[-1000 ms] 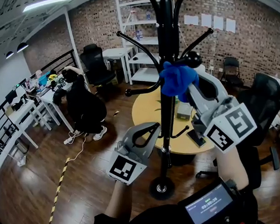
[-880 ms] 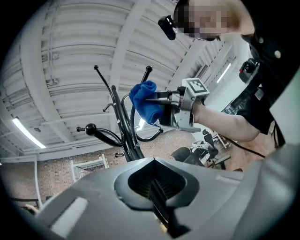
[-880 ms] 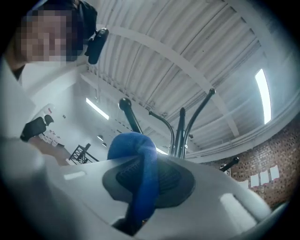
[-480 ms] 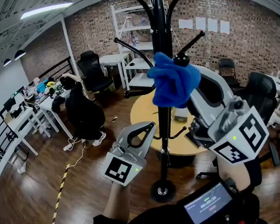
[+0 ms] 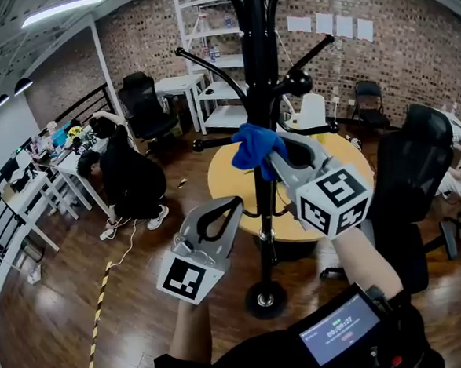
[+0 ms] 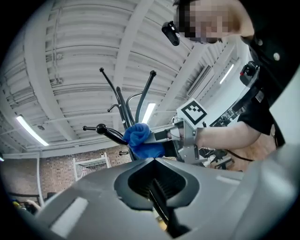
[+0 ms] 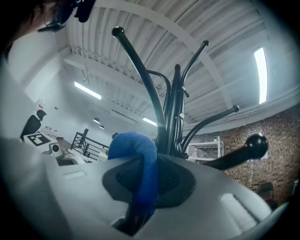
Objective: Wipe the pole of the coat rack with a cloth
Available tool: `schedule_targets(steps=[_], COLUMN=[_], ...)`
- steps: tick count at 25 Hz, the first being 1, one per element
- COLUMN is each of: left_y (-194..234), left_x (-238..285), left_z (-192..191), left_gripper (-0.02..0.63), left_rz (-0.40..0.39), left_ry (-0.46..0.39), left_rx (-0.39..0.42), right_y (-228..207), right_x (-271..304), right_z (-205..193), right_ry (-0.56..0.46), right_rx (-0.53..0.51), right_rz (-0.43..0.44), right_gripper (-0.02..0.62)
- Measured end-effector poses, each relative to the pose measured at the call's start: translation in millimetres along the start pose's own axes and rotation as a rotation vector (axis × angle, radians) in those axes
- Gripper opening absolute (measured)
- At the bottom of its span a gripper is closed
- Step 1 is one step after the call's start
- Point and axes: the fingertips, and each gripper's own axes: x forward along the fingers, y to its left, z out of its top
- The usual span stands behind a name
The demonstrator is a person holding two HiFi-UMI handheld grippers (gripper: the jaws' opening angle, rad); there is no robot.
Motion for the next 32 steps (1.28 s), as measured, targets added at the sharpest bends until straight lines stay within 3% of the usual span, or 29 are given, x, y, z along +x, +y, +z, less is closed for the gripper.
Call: schedule_targets(steps=[4,10,15,20,23,28,30,32], left_y=[0.9,-2.6,-14.0,-24.8,-25.4,-29.6,-32.1,-33.2], left_x=[0.4,5.8,11.5,7.3,5.6,6.3,4.2,3.6], left_z=[-12.9,-41.5,-55.5,-79.6,-89.7,-92.9,-91.8,-89.5], left_gripper=[0.003,0.003,0.003,0.003,0.003,0.003,0.003,0.003], left_rz=[0.004,-0.004,-0.019,-0.040,-0.038,-0.029,-0.027,-0.025], left_ry=[0.027,0.055,0.046,0.134,0.159,0.142,0.143,0.146], left_rx=[-0.011,-0.084,-0.153,-0.160,-0.163,-0.178,-0.178,-0.173], right_y=[8.1,28.3,49.4,67.6,75.2,113.5,119.0,111.8], right_x=[-10.4,-23.9,-43.0,-56.5,-67.5,-102.8,-110.1,-108.0], right_z=[-48.1,-140.4,-219.6,-270.8,-281.9,-259.7,-252.0,-256.9], right_ry=[0.078,0.275,0.519,0.646,0.685,0.748,0.739,0.737], right_rx=[0.042,0.111,0.024,0.023,0.087,0.235,0.232,0.214], right_rz=[0.015,0.079,0.120,0.172,0.233,0.478,0.501,0.466], right_gripper=[0.051,0.051,0.051,0.051,0.051,0.051,0.051,0.051])
